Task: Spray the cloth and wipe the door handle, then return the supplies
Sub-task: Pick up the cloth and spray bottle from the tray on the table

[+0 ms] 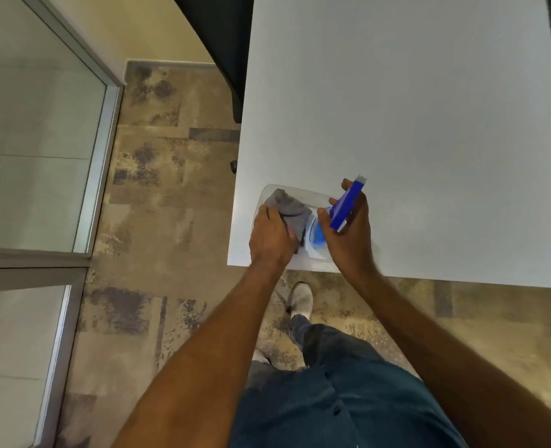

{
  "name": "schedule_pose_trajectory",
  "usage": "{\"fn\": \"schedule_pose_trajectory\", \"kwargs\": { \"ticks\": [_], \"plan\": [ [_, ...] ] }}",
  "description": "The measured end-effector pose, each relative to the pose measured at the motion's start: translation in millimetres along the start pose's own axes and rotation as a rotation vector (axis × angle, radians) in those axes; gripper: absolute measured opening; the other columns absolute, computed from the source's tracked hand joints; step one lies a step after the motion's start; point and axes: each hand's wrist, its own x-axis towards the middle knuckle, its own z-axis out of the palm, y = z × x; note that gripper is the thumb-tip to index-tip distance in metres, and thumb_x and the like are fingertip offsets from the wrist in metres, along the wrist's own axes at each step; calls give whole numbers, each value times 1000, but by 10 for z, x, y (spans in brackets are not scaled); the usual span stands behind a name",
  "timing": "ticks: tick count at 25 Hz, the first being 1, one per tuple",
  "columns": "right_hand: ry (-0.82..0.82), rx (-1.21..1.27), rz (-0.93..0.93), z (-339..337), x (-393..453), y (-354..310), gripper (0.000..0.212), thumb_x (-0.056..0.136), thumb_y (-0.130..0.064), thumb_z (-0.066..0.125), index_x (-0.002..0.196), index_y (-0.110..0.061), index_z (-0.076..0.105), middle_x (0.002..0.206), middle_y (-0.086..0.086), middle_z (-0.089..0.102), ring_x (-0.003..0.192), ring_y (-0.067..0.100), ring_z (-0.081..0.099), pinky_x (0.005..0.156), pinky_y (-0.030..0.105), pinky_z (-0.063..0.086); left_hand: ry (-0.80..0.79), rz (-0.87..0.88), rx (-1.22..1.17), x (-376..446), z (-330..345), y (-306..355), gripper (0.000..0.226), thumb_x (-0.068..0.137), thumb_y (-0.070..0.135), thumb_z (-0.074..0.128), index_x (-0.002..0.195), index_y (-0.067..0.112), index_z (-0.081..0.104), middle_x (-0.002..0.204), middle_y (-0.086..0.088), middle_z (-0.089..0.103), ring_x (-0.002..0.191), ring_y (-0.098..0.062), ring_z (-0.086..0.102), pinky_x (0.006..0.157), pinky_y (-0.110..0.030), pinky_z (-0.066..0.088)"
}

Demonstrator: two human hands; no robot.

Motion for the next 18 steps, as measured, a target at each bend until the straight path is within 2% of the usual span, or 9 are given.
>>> {"fn": "schedule_pose_trajectory", "kwargs": {
  "ticks": [2, 3, 6, 8, 10, 13, 15, 18],
  "plan": [
    [-18, 18, 15, 28, -6, 55, 62, 91, -3, 74, 140, -15, 39, 112, -32, 54, 103, -9, 64, 92, 14, 55, 55, -80, -105, 46, 61, 96, 57, 94, 38, 67, 140, 14, 44, 137, -6, 56, 115, -18, 56, 93, -30, 46],
    [-28, 27, 20, 36, 3, 73, 62, 91, -3, 74, 142, -11, 40, 112, -35, 56, 103, -8, 64, 92, 15, 56, 88, -110, -105, 84, 92, 151, 61, 93, 36, 70, 142, 14, 43, 138, -7, 56, 118, -21, 57, 96, -32, 48],
    [-40, 71, 5, 33, 14, 98, 68, 89, -17, 73, 146, -7, 38, 116, -48, 53, 106, 7, 67, 95, 22, 56, 64, -227, 45, 244, 132, 253, 66, 95, 28, 70, 148, 10, 37, 147, -14, 49, 132, -31, 50, 106, -41, 46],
    [-56, 91, -10, 14, 28, 97, 70, 86, -23, 73, 146, -11, 38, 118, -43, 52, 107, 15, 66, 97, 30, 57, 44, -222, 132, 373, 132, 248, 49, 98, 26, 65, 140, 8, 47, 142, -15, 52, 127, -31, 52, 104, -40, 48],
    [-73, 91, -21, 4, 28, 95, 68, 86, -24, 73, 144, -17, 38, 120, -38, 52, 107, 15, 66, 96, 35, 58, 35, -162, 227, 439, 129, 216, 32, 100, 24, 62, 128, 9, 59, 134, -15, 55, 120, -29, 54, 101, -39, 52],
    [-101, 94, -20, -18, 30, 76, 65, 86, -22, 73, 140, -24, 37, 118, -43, 53, 107, 8, 66, 96, 32, 57, 45, -46, 339, 433, 143, 187, 29, 99, 27, 64, 123, 10, 62, 127, -12, 57, 113, -25, 56, 96, -34, 53],
    [-106, 99, -14, -30, 28, 67, 63, 85, -22, 73, 138, -24, 39, 117, -33, 55, 103, 13, 66, 94, 28, 57, 69, -9, 341, 416, 124, 191, 32, 98, 33, 65, 122, 12, 63, 125, -10, 58, 111, -23, 55, 93, -33, 51],
    [-96, 95, 0, -67, 48, 24, 59, 87, -20, 74, 137, -13, 43, 114, -22, 55, 98, 11, 66, 87, 16, 55, 80, 43, 245, 383, 101, 175, 33, 92, 43, 67, 113, 17, 65, 119, -4, 61, 108, -20, 53, 91, -32, 45]
  ]
}}
